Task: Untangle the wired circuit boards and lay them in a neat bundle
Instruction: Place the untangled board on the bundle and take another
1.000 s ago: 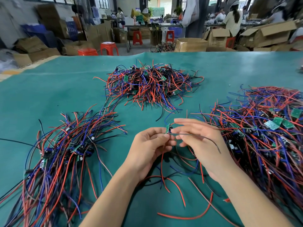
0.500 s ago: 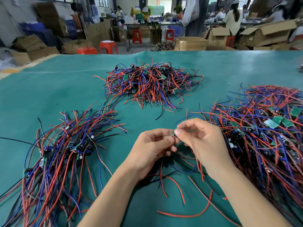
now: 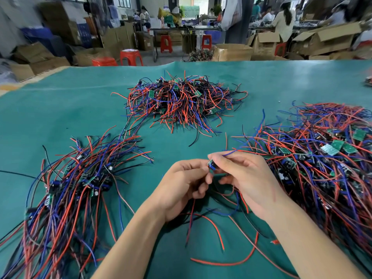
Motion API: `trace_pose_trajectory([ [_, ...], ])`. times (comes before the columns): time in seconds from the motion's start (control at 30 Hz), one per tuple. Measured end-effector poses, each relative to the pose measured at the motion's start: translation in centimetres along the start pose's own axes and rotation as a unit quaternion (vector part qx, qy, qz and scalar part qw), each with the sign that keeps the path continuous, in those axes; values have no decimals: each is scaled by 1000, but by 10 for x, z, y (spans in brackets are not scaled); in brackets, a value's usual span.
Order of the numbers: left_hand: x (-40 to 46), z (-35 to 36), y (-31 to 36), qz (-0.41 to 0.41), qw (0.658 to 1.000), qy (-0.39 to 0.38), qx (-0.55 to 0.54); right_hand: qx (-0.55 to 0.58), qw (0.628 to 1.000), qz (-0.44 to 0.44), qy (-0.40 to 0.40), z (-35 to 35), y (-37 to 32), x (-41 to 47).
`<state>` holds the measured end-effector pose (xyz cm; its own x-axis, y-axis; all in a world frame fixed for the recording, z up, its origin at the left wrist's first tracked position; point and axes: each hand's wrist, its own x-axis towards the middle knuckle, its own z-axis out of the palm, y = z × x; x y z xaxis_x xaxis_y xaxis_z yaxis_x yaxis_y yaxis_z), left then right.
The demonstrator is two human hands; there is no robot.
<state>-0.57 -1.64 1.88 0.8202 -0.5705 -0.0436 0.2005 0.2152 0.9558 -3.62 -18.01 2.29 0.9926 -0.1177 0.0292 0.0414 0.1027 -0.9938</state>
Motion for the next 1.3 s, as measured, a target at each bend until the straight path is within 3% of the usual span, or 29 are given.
trace_pose_trajectory([
  [0.17,-1,-1,-1,-2,999,-24,38,9,999,-11,49,-1,-2,0],
  [0.4,0,-3,-5,-4,997,-50,60,-137,977,-115,120,-8,-3,3],
  [0.67,1,-5,-7,7,991,-91,96,-223,920,-168,274,-37,-10,9],
  [0.8,0,-6,-6,9,990,-97,102,-45,940,-141,307,-43,-18,8],
  [0.9,0,-6,-6,10,991,-84,100,101,935,-111,322,-46,-28,7],
  [1.03,2,-5,-6,19,998,-23,47,210,916,-113,322,-26,-34,4],
  [1.13,4,-5,-6,33,999,23,0,189,947,-49,257,-12,-29,2],
  [1.2,4,-3,-7,37,999,22,-13,99,985,-5,144,1,-21,-4],
  [1.23,4,-2,-7,38,999,12,-12,-1,996,-22,90,7,-15,-8],
  [1.3,3,-1,-8,42,999,-9,13,-186,976,-109,35,15,-6,-11],
])
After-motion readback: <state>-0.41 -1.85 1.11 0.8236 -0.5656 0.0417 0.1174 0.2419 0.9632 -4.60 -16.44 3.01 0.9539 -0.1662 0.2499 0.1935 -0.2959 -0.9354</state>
